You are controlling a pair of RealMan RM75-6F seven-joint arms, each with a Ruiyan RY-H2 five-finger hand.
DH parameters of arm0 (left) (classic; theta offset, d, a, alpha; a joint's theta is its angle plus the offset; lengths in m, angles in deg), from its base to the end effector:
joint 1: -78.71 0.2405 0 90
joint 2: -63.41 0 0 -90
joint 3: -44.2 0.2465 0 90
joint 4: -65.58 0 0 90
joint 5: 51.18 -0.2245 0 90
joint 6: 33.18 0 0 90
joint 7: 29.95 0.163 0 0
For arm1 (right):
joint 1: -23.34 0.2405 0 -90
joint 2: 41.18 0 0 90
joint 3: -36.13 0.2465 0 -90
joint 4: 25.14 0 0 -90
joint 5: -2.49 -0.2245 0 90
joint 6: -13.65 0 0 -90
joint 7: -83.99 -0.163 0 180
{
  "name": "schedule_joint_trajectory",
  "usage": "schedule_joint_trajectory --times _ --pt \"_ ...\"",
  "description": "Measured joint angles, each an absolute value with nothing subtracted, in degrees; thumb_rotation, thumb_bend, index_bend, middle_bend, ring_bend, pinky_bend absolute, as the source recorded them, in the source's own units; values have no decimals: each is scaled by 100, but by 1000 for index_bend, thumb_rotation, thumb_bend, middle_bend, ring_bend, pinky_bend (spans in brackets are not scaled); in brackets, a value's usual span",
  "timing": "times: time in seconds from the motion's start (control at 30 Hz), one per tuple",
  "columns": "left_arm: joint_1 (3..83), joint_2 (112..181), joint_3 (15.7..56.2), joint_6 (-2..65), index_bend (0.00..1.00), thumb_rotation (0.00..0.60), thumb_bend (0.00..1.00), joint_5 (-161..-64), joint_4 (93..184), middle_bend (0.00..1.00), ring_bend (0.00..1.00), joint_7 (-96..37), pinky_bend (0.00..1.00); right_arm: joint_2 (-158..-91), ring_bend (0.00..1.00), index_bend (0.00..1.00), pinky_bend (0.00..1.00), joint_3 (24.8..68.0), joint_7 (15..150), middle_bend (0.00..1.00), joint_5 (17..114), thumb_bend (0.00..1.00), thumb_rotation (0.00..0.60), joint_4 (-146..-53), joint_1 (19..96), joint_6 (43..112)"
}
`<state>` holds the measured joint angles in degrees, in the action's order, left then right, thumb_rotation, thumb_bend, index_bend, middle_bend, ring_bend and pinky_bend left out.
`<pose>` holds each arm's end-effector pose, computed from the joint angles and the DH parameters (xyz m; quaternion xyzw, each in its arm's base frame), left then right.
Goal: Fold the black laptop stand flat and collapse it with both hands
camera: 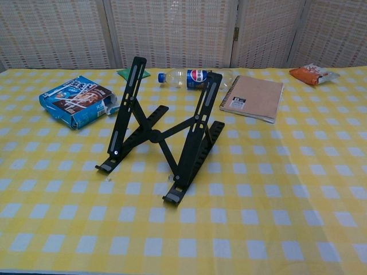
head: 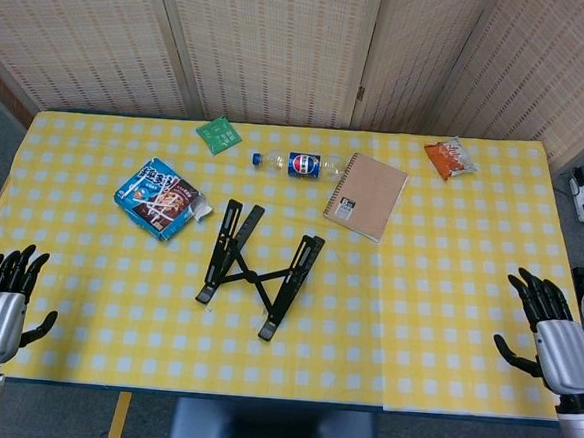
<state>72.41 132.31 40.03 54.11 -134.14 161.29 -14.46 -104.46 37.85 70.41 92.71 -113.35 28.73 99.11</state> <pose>-0.2850 0.2107 0.1222 -0.5973 -0.3407 -0.3629 0.6288 -0.3133 -0.1999 0.1469 0.5889 -0.4189 0.4407 0.5325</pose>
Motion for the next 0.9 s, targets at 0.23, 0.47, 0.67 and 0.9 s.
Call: schedule_joint_trajectory --times 0.23,0.47,0.67,0.9 --pt "7236 13236 4017 5366 148 600 309 -13415 16126 65 13 -1462 0 -10450 31 0 0 3747 6964 47 9317 345 600 -11335 2929 9757" --pt "7258 13212 4029 5369 150 600 309 -13429 16156 66 16 -1541 0 -10458 33 0 0 3728 6597 47 9370 345 600 -11329 3124 9455" --pt "7234 13188 4053 5335 151 600 309 -13515 16192 66 17 -1595 0 -10491 36 0 0 3762 5834 36 9410 345 600 -11317 3541 8868" --pt "7269 13163 4081 5362 155 600 309 -13546 16214 67 18 -1656 0 -10641 37 0 0 3833 4733 28 9470 345 600 -11334 4417 7702"
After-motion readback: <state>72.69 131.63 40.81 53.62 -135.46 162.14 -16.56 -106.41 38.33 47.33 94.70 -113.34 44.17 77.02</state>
